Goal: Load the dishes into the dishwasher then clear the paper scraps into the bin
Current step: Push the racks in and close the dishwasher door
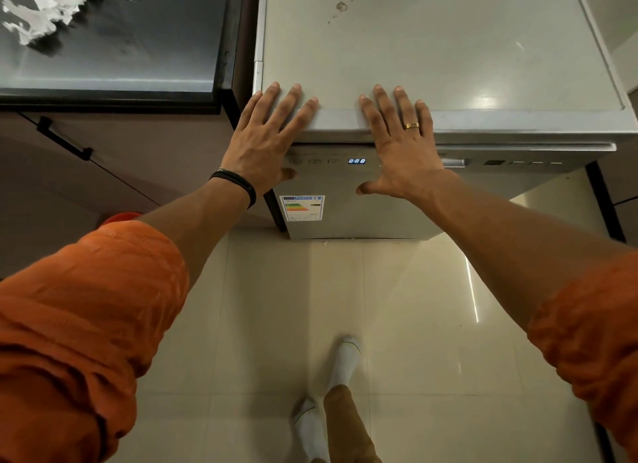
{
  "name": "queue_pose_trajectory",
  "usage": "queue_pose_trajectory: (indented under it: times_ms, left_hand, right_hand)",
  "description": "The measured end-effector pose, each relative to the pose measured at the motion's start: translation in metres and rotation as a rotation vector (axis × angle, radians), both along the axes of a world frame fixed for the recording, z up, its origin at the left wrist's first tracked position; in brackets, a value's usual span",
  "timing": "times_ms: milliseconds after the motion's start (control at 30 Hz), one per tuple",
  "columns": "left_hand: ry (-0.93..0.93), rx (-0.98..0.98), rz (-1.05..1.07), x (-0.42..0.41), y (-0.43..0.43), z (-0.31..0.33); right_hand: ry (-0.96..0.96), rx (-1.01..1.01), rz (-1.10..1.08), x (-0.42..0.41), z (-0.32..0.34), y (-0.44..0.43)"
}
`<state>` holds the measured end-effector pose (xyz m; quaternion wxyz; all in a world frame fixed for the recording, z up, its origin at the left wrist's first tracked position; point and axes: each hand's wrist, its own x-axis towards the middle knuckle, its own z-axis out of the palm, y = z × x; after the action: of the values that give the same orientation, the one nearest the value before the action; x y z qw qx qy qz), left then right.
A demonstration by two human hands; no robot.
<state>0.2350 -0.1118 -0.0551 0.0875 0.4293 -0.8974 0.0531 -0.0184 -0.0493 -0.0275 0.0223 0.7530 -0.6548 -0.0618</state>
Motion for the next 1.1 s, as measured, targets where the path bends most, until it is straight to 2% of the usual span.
queue_pose_trajectory:
  times_ms: [633, 1100]
  left_hand:
    - [-0.016, 0.020, 0.027, -0.002, 0.004, 0.004]
    - [-0.145, 0.333, 0.216, -0.028, 0.029, 0.047]
  right_hand:
    - [0.002, 0.028, 0.017, -0.001, 0.003, -0.001]
    - [0.095, 0.310, 0.080, -0.001, 0.047, -0.007]
